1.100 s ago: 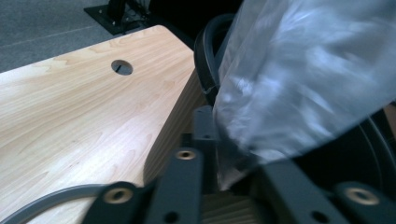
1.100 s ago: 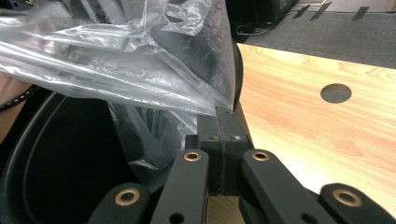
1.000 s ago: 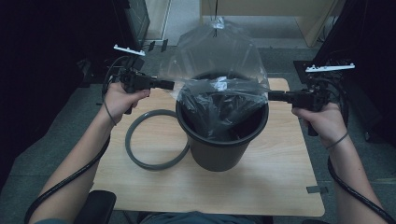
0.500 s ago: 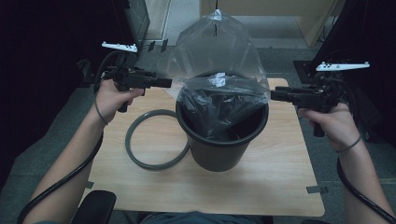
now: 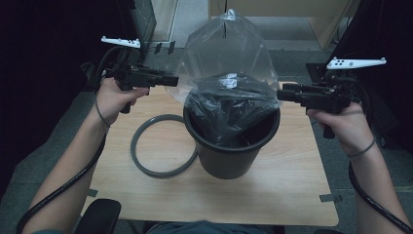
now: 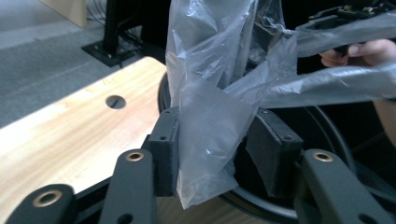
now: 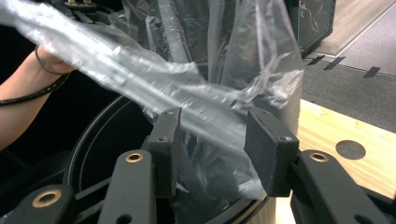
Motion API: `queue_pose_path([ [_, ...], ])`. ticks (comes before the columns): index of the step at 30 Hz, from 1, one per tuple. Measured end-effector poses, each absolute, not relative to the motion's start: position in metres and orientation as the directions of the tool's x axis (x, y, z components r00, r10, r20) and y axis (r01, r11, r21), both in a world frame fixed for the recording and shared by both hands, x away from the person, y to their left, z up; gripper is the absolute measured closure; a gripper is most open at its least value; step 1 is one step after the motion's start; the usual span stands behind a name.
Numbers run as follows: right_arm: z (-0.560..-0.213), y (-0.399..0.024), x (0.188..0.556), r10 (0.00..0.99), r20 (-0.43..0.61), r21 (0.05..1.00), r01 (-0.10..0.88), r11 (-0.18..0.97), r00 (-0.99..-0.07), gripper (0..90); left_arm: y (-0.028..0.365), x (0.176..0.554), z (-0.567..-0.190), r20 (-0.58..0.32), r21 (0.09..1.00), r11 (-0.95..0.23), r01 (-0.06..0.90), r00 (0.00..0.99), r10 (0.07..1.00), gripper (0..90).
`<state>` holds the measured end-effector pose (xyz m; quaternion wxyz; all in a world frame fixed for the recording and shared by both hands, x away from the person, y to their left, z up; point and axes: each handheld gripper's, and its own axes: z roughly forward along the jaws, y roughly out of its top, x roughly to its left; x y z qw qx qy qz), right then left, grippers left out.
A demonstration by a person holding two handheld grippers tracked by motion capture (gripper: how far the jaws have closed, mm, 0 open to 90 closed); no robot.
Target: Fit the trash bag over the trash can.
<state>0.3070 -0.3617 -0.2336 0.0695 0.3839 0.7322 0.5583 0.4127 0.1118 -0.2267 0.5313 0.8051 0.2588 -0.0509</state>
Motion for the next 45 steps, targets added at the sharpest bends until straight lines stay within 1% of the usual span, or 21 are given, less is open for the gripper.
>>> queue_pose_path([
  [3,-0.235,-0.361,0.3,0.645,0.297,0.878,0.467,0.105,-0.704,55.5,0.116,0.408,-0.228,-0.333,0.843,-0.292,0.451,0.865,0.375,47.6],
  [5,-0.237,-0.36,0.297,0.644,0.277,0.883,0.453,0.121,-0.713,53.3,0.117,0.407,-0.229,-0.33,0.846,-0.288,0.448,0.865,0.377,48.3],
  [7,-0.238,-0.357,0.296,0.645,0.254,0.892,0.432,0.132,-0.721,51.0,0.114,0.405,-0.229,-0.309,0.854,-0.291,0.432,0.87,0.384,53.1],
  [11,-0.242,-0.346,0.301,0.645,0.222,0.898,0.411,0.157,-0.731,51.1,0.102,0.404,-0.233,-0.315,0.846,-0.305,0.437,0.872,0.373,65.0],
  [13,-0.246,-0.34,0.305,0.653,0.202,0.899,0.403,0.173,-0.73,55.5,0.096,0.404,-0.236,-0.312,0.843,-0.314,0.436,0.873,0.374,70.7],
  [14,-0.247,-0.338,0.308,0.658,0.192,0.899,0.4,0.18,-0.728,59.3,0.094,0.404,-0.237,-0.319,0.841,-0.312,0.441,0.871,0.373,73.7],
  [17,-0.252,-0.334,0.314,0.673,0.205,0.889,0.422,0.176,-0.711,76.0,0.09,0.405,-0.24,-0.332,0.835,-0.312,0.453,0.867,0.371,79.6],
  [18,-0.254,-0.333,0.316,0.675,0.215,0.884,0.435,0.173,-0.705,81.6,0.087,0.406,-0.243,-0.357,0.823,-0.309,0.476,0.858,0.37,81.2],
  [20,-0.256,-0.334,0.318,0.678,0.247,0.869,0.468,0.161,-0.692,88.9,0.087,0.406,-0.247,-0.373,0.812,-0.317,0.49,0.854,0.364,84.2],
  [22,-0.258,-0.335,0.316,0.674,0.269,0.861,0.486,0.153,-0.688,90.0,0.088,0.405,-0.25,-0.395,0.805,-0.31,0.506,0.847,0.356,85.2],
  [27,-0.259,-0.341,0.301,0.656,0.303,0.853,0.503,0.136,-0.691,90.0,0.093,0.397,-0.254,-0.406,0.801,-0.311,0.512,0.846,0.347,85.8],
  [28,-0.26,-0.341,0.297,0.651,0.306,0.854,0.502,0.135,-0.695,90.0,0.095,0.392,-0.256,-0.418,0.797,-0.312,0.518,0.845,0.334,85.9],
  [31,-0.26,-0.342,0.289,0.652,0.28,0.863,0.482,0.151,-0.705,90.0,0.096,0.388,-0.257,-0.409,0.8,-0.319,0.509,0.851,0.331,84.4],
  [32,-0.261,-0.345,0.284,0.651,0.256,0.878,0.454,0.152,-0.714,81.6,0.097,0.387,-0.257,-0.403,0.804,-0.312,0.506,0.85,0.34,82.7],
  [36,-0.263,-0.351,0.288,0.675,0.271,0.877,0.465,0.121,-0.686,73.1,0.1,0.39,-0.257,-0.415,0.808,-0.292,0.512,0.846,0.336,69.7],
  [39,-0.266,-0.354,0.292,0.687,0.267,0.878,0.464,0.114,-0.675,63.9,0.099,0.389,-0.259,-0.381,0.825,-0.298,0.481,0.861,0.336,58.8],
  [40,-0.268,-0.354,0.294,0.694,0.251,0.883,0.454,0.122,-0.674,61.8,0.098,0.388,-0.26,-0.368,0.829,-0.305,0.47,0.867,0.336,55.6],
  [41,-0.268,-0.354,0.294,0.694,0.251,0.883,0.454,0.122,-0.674,61.8,0.098,0.388,-0.26,-0.368,0.829,-0.305,0.47,0.867,0.336,52.0],
  [42,-0.27,-0.354,0.297,0.706,0.232,0.887,0.444,0.129,-0.669,54.1,0.097,0.387,-0.262,-0.361,0.832,-0.308,0.461,0.873,0.329,49.0],
  [45,-0.272,-0.353,0.3,0.72,0.208,0.89,0.433,0.141,-0.662,48.8,0.095,0.387,-0.265,-0.356,0.83,-0.314,0.461,0.872,0.336,46.5],
])
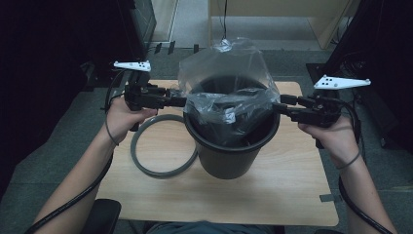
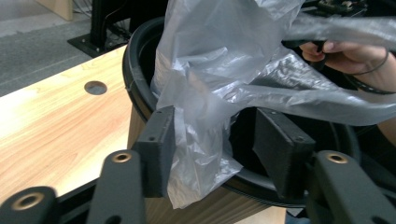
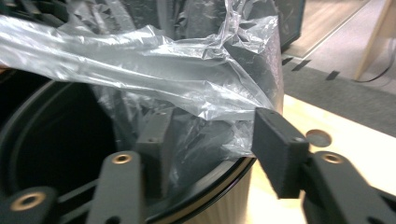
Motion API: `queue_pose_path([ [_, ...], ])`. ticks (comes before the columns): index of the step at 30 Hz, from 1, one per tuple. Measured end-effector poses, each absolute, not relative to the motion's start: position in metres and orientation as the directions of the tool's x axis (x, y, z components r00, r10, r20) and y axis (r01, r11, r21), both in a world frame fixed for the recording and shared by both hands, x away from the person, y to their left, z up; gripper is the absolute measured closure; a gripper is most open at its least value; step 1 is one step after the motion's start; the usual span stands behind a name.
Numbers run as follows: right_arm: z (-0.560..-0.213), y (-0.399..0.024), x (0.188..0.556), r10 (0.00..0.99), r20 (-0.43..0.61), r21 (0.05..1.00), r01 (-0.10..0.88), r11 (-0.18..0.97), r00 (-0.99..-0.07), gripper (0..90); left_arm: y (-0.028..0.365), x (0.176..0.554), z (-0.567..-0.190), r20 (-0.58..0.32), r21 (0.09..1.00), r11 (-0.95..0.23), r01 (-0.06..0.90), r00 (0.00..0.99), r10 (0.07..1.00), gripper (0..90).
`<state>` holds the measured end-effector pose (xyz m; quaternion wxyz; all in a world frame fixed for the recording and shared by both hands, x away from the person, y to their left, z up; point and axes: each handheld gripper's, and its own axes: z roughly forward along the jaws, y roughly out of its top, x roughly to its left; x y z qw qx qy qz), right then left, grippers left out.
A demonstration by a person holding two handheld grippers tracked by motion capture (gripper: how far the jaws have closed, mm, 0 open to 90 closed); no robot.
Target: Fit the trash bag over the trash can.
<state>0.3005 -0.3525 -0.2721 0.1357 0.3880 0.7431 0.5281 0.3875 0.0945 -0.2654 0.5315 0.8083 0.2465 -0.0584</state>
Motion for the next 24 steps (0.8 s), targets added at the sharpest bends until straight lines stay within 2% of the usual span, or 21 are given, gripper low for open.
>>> queue_pose_path([
  [7,-0.272,-0.346,0.313,0.756,0.148,0.897,0.408,0.169,-0.637,43.3,0.092,0.396,-0.263,-0.359,0.827,-0.305,0.472,0.861,0.36,49.3],
  [14,-0.27,-0.342,0.333,0.777,0.142,0.897,0.412,0.161,-0.614,44.2,0.077,0.407,-0.26,-0.364,0.819,-0.311,0.483,0.855,0.369,52.0],
  [15,-0.27,-0.34,0.335,0.775,0.15,0.897,0.415,0.155,-0.614,48.9,0.075,0.408,-0.26,-0.362,0.819,-0.314,0.48,0.857,0.367,53.5],
  [16,-0.269,-0.338,0.336,0.767,0.161,0.896,0.418,0.15,-0.621,57.4,0.073,0.407,-0.26,-0.365,0.818,-0.314,0.482,0.857,0.364,56.6],
  [17,-0.268,-0.337,0.337,0.759,0.179,0.895,0.425,0.139,-0.626,69.6,0.073,0.406,-0.259,-0.366,0.817,-0.316,0.483,0.857,0.364,60.9],
  [19,-0.267,-0.336,0.336,0.739,0.236,0.881,0.46,0.111,-0.631,84.6,0.074,0.404,-0.259,-0.377,0.809,-0.319,0.494,0.852,0.363,71.5],
  [20,-0.266,-0.337,0.335,0.729,0.263,0.871,0.48,0.102,-0.632,88.9,0.076,0.402,-0.259,-0.386,0.804,-0.318,0.502,0.848,0.362,75.5],
  [24,-0.265,-0.343,0.324,0.698,0.326,0.848,0.524,0.084,-0.638,90.0,0.086,0.396,-0.26,-0.404,0.795,-0.321,0.514,0.844,0.351,83.0],
])
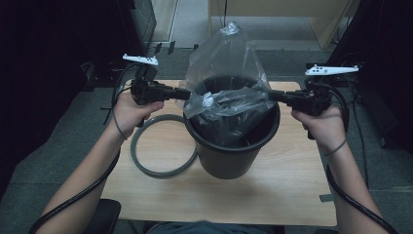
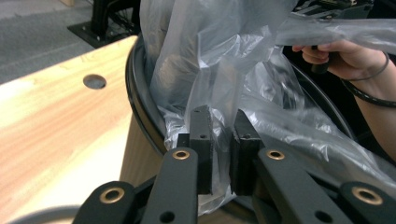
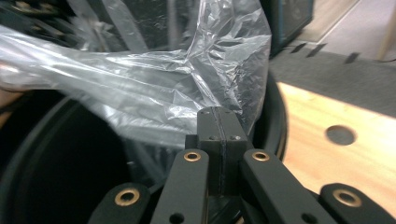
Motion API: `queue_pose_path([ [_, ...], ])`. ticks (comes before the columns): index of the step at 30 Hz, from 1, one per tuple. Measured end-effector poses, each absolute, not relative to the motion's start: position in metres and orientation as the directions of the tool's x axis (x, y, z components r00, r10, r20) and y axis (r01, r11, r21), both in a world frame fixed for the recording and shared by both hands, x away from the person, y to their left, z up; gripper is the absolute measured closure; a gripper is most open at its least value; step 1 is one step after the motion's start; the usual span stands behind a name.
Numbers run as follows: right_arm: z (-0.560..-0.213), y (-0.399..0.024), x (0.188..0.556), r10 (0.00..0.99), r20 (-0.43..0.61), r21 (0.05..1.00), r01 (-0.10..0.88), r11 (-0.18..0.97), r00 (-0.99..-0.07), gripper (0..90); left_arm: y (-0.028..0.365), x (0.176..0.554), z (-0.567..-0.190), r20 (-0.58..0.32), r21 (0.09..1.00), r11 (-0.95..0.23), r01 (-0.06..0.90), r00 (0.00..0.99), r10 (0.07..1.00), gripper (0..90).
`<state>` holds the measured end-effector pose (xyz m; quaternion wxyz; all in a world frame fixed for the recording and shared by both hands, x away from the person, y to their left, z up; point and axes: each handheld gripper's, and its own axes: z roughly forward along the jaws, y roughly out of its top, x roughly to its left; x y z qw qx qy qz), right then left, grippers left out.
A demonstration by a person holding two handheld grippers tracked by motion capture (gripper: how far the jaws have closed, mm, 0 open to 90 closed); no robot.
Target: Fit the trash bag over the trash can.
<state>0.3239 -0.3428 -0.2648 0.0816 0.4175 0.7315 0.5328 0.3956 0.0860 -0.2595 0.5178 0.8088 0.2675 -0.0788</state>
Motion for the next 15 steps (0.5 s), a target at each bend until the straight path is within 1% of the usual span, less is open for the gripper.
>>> queue_pose_path([
  [4,-0.264,-0.348,0.302,0.669,0.343,0.848,0.524,0.082,-0.66,90.0,0.096,0.385,-0.259,-0.417,0.798,-0.315,0.513,0.849,0.325,83.0],
  [8,-0.268,-0.352,0.283,0.655,0.345,0.848,0.522,0.09,-0.673,90.0,0.1,0.374,-0.262,-0.432,0.795,-0.313,0.519,0.847,0.309,80.9],
  [15,-0.276,-0.351,0.266,0.618,0.388,0.83,0.551,0.089,-0.684,90.0,0.098,0.36,-0.271,-0.445,0.786,-0.333,0.522,0.85,0.282,81.0],
])
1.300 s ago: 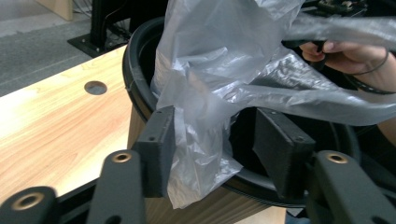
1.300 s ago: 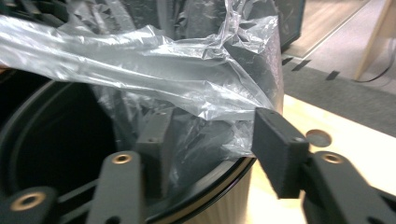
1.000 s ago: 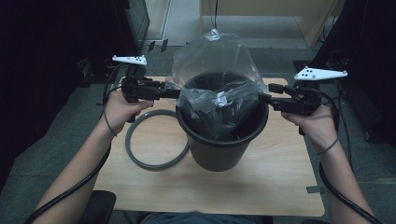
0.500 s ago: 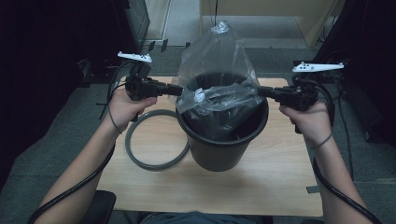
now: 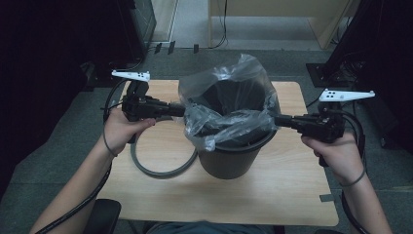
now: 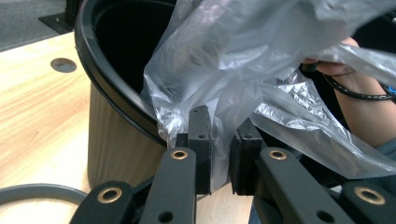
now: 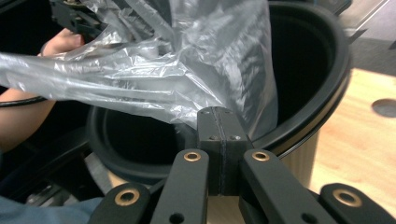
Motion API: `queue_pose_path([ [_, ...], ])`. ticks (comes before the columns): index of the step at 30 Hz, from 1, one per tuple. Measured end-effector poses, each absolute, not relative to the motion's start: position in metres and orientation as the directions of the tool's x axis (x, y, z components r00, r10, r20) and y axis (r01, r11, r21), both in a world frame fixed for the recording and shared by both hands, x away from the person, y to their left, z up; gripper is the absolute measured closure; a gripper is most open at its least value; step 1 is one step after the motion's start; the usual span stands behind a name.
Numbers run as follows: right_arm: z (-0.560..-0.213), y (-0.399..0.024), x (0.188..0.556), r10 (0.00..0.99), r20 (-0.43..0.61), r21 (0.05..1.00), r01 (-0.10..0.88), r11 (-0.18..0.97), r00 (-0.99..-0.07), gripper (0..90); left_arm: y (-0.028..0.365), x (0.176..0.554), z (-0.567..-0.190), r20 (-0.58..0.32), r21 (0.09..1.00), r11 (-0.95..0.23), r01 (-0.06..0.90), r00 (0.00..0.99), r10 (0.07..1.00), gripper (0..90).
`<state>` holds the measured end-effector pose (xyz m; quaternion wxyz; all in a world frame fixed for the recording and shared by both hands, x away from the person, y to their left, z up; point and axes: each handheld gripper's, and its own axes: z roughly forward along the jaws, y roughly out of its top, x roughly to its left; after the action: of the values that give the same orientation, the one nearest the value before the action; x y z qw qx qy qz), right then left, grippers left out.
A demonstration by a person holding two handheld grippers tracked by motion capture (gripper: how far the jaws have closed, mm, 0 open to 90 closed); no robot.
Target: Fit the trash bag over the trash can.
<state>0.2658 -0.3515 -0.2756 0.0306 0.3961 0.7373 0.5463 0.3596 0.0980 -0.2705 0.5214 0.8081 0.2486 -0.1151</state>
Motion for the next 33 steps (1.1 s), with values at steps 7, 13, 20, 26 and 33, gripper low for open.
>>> queue_pose_path([
  [7,-0.282,-0.354,0.252,0.593,0.412,0.814,0.572,0.103,-0.692,90.0,0.104,0.348,-0.277,-0.448,0.776,-0.354,0.522,0.851,0.274,82.2],
  [13,-0.292,-0.35,0.237,0.575,0.41,0.798,0.583,0.149,-0.708,90.0,0.108,0.332,-0.288,-0.396,0.779,-0.402,0.482,0.874,0.281,83.2],
  [20,-0.305,-0.347,0.24,0.565,0.42,0.782,0.599,0.171,-0.71,90.0,0.106,0.339,-0.309,-0.409,0.751,-0.42,0.51,0.858,0.311,85.9],
  [26,-0.309,-0.349,0.242,0.57,0.406,0.781,0.595,0.189,-0.715,90.0,0.103,0.345,-0.32,-0.414,0.749,-0.413,0.518,0.853,0.319,86.4],
  [33,-0.319,-0.343,0.244,0.579,0.398,0.758,0.61,0.231,-0.712,90.0,0.102,0.343,-0.332,-0.412,0.723,-0.442,0.532,0.844,0.342,87.4],
])
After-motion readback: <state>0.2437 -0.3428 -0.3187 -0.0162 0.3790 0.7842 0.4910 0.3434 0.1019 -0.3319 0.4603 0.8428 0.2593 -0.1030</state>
